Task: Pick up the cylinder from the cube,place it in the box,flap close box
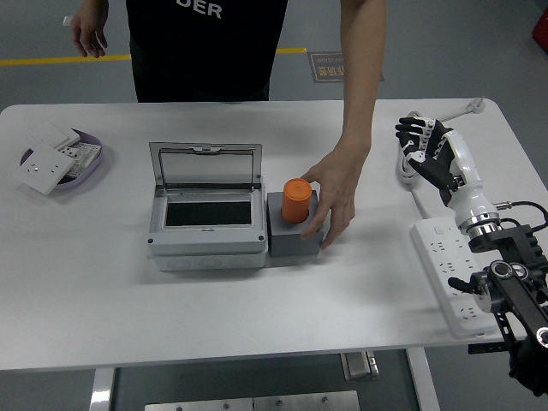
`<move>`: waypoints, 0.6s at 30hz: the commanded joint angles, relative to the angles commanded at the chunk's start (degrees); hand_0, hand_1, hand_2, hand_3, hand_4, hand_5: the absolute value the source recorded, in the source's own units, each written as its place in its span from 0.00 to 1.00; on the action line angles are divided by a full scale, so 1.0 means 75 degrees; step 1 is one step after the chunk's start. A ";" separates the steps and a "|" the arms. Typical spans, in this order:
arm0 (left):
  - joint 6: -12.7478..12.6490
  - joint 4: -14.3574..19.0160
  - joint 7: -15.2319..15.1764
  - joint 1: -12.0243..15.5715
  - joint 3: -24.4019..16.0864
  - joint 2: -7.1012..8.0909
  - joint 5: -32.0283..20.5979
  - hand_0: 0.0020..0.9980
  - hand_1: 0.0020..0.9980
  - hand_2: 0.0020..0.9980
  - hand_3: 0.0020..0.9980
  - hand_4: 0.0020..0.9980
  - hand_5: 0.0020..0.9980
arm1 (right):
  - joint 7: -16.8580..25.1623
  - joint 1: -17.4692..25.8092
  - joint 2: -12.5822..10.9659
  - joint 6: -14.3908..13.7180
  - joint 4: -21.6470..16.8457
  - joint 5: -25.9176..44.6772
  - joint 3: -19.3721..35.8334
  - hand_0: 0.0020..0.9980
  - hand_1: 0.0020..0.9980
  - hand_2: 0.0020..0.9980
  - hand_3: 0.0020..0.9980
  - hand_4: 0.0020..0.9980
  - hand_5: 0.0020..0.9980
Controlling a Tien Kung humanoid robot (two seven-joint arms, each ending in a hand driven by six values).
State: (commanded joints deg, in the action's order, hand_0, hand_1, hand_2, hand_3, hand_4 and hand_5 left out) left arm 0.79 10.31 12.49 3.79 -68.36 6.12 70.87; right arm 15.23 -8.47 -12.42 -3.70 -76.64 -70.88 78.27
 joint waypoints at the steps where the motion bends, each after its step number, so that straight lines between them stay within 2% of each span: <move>1: 0.0002 0.0000 0.0003 0.0004 0.0006 0.0000 -0.0006 0.60 0.58 0.59 0.58 0.64 0.20 | 0.0002 -0.0002 -0.0002 0.0006 0.0004 0.0019 -0.0009 0.78 0.71 0.69 0.65 0.62 0.33; 15: 0.0018 0.0000 0.0068 -0.0025 0.0018 0.0100 -0.0028 0.60 0.58 0.59 0.58 0.64 0.20 | 0.0041 -0.0076 -0.0016 -0.0024 0.0075 0.0120 -0.0110 0.78 0.71 0.69 0.65 0.62 0.32; 18: 0.0021 0.0000 0.0074 -0.0041 0.0016 0.0108 -0.0020 0.60 0.58 0.59 0.58 0.64 0.20 | 0.0041 -0.0089 -0.0017 -0.0032 0.0074 0.0114 -0.0110 0.78 0.71 0.69 0.65 0.63 0.29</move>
State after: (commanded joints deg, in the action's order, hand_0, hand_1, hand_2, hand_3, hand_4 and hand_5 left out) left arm 0.95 10.31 13.04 3.48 -68.25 6.93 70.71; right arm 15.54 -9.13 -12.55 -3.94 -76.09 -70.02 77.44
